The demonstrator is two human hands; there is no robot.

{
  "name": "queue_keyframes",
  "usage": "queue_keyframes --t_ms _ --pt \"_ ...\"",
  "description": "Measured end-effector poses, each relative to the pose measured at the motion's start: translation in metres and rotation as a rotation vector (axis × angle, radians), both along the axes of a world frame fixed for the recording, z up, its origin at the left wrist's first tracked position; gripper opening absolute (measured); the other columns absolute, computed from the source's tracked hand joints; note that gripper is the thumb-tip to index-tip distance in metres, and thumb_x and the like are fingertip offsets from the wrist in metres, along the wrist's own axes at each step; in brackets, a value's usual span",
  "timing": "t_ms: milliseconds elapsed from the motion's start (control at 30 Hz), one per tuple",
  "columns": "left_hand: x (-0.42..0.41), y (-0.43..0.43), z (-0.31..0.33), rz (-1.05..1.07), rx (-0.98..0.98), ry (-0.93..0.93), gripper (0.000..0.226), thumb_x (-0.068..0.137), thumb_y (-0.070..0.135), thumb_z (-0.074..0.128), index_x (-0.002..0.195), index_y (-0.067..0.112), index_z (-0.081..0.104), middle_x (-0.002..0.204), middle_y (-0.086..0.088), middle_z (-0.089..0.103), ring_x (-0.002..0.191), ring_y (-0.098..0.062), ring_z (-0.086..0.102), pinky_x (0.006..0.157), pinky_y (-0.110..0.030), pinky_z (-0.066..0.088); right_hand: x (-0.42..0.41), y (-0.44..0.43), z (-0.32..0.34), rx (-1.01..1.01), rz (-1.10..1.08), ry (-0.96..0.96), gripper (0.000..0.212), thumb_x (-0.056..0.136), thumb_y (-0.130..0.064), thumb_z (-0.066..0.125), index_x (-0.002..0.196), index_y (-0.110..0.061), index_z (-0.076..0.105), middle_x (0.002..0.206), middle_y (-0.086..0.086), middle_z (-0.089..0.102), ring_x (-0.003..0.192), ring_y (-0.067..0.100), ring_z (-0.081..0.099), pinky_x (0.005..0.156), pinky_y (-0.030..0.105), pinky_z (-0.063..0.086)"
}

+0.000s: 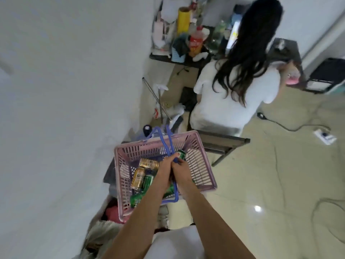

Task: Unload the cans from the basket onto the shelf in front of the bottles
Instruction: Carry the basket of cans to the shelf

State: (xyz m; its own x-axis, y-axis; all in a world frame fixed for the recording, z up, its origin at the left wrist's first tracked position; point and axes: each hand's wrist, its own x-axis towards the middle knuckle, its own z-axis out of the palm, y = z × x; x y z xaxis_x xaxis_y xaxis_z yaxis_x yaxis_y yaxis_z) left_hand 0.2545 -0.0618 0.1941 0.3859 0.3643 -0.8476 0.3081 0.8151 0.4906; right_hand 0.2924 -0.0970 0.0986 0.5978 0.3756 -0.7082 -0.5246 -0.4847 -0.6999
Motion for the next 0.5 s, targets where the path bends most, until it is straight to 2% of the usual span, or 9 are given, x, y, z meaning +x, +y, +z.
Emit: queue_keyframes --t_ms 33,67,133,200,267,333,367,433,500 --pt "0.011 -0.018 -0.006 -0.067 0.016 0.011 0.035 0.092 0.042 0.067 0.101 0.009 0.075 0.072 -0.009 0.065 0.075 -0.023 0.064 0.065 -0.032 0.050 0.005 -0.022 0.037 0.032 -0.051 0.006 0.025 0.089 -0.032 0.058 0.101 -0.015 0.073 0.096 0.013 0.078 0.093 0.032 0.074 0.091 0.049 0.059" --pt "0.022 -0.035 -0.010 -0.126 0.019 0.030 0.037 0.091 0.043 0.067 0.103 0.009 0.076 0.071 -0.007 0.067 0.075 -0.022 0.064 0.064 -0.031 0.049 0.013 -0.044 0.037 0.012 -0.115 0.002 0.022 0.091 -0.029 0.058 0.099 -0.014 0.073 0.095 0.013 0.077 0.093 0.033 0.074 0.090 0.049 0.060" --pt "0.046 -0.072 -0.006 -0.253 0.046 0.075 0.035 0.091 0.042 0.068 0.100 0.009 0.076 0.070 -0.005 0.068 0.071 -0.021 0.064 0.058 -0.029 0.048 0.031 -0.085 0.034 -0.002 -0.278 0.053 0.016 0.094 -0.020 0.059 0.089 -0.017 0.073 0.079 0.010 0.077 0.083 0.033 0.076 0.083 0.049 0.063" --pt "0.071 -0.112 -0.008 -0.369 0.066 0.091 0.030 0.091 0.039 0.069 0.094 0.009 0.075 0.066 -0.005 0.067 0.066 -0.022 0.064 0.054 -0.028 0.047 0.046 -0.130 0.046 -0.009 -0.371 0.087 0.016 0.093 -0.020 0.058 0.094 -0.016 0.074 0.070 0.006 0.074 0.069 0.027 0.075 0.074 0.044 0.065" --pt "0.096 -0.155 -0.010 -0.486 0.099 0.115 0.027 0.092 0.036 0.069 0.087 0.010 0.074 0.061 -0.004 0.066 0.062 -0.023 0.062 0.052 -0.028 0.045 0.065 -0.175 0.044 0.029 -0.469 0.094 0.017 0.097 -0.015 0.056 0.095 -0.016 0.073 0.070 0.006 0.071 0.063 0.022 0.070 0.073 0.042 0.064" --pt "0.122 -0.197 -0.006 -0.600 0.130 0.124 0.026 0.092 0.033 0.068 0.080 0.011 0.072 0.064 -0.005 0.067 0.059 -0.022 0.061 0.051 -0.026 0.043 0.085 -0.215 0.038 0.025 -0.564 0.132 0.015 0.098 -0.013 0.055 0.096 -0.016 0.070 0.076 0.008 0.072 0.067 0.022 0.071 0.073 0.039 0.063" --pt "0.135 -0.218 -0.010 -0.642 0.131 0.114 0.024 0.091 0.033 0.069 0.083 0.010 0.072 0.069 -0.007 0.067 0.061 -0.022 0.062 0.052 -0.025 0.043 0.094 -0.235 0.036 0.055 -0.619 0.152 0.015 0.095 -0.015 0.055 0.100 -0.014 0.069 0.080 0.010 0.073 0.073 0.025 0.074 0.073 0.038 0.063" --pt "0.159 -0.263 -0.011 -0.709 0.139 0.141 0.024 0.093 0.035 0.066 0.094 0.012 0.073 0.072 -0.007 0.064 0.065 -0.020 0.061 0.054 -0.025 0.043 0.115 -0.272 0.025 0.116 -0.718 0.156 0.019 0.087 -0.022 0.053 0.100 -0.014 0.065 0.084 0.010 0.071 0.087 0.028 0.074 0.085 0.044 0.061" --pt "0.181 -0.306 -0.011 -0.789 0.111 0.132 0.028 0.097 0.040 0.059 0.093 0.014 0.069 0.071 -0.008 0.055 0.069 -0.018 0.057 0.055 -0.027 0.040 0.133 -0.312 0.036 0.129 -0.769 0.109 0.016 0.096 -0.023 0.049 0.107 -0.015 0.057 0.085 0.000 0.060 0.093 0.022 0.062 0.101 0.051 0.051"
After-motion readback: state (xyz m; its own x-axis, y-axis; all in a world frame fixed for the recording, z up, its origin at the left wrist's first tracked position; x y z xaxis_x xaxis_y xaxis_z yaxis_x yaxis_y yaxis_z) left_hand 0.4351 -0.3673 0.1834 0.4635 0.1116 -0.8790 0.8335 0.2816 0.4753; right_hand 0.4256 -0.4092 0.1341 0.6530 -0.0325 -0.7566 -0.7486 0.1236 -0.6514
